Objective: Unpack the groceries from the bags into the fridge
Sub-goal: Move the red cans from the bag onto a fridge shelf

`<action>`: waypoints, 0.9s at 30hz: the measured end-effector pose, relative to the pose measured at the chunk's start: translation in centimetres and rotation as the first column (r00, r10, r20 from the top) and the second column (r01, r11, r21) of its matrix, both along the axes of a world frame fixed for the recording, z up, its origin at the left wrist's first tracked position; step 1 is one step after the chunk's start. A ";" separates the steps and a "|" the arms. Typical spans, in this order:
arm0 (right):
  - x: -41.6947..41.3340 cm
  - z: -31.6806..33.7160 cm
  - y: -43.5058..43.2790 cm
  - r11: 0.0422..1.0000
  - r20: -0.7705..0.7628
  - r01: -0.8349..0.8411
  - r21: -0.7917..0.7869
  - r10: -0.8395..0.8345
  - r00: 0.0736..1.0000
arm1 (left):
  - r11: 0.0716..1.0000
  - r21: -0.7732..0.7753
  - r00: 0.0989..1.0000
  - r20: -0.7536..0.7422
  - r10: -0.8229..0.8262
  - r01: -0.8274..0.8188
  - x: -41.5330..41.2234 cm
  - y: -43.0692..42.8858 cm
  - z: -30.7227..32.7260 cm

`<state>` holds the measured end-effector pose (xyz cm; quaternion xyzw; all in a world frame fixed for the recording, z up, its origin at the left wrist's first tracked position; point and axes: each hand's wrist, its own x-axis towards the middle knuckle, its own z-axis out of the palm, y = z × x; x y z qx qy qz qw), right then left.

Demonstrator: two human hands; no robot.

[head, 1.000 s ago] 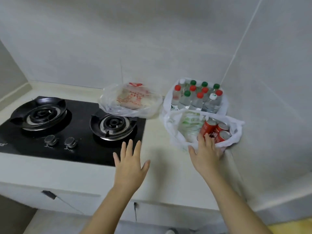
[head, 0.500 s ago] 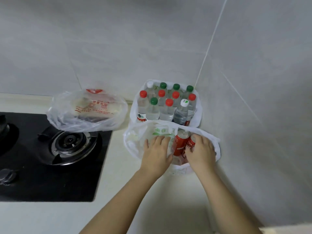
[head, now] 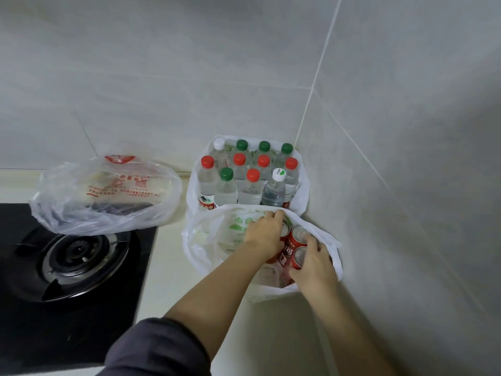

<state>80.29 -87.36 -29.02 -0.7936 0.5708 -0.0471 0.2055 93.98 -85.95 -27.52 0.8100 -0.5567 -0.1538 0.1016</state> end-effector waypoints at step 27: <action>6.5 14.0 9.2 0.894 0.318 -0.385 -0.229 0.443 0.838 | 0.703 -0.533 0.875 -0.381 0.297 -0.471 5.2 21.4 12.6</action>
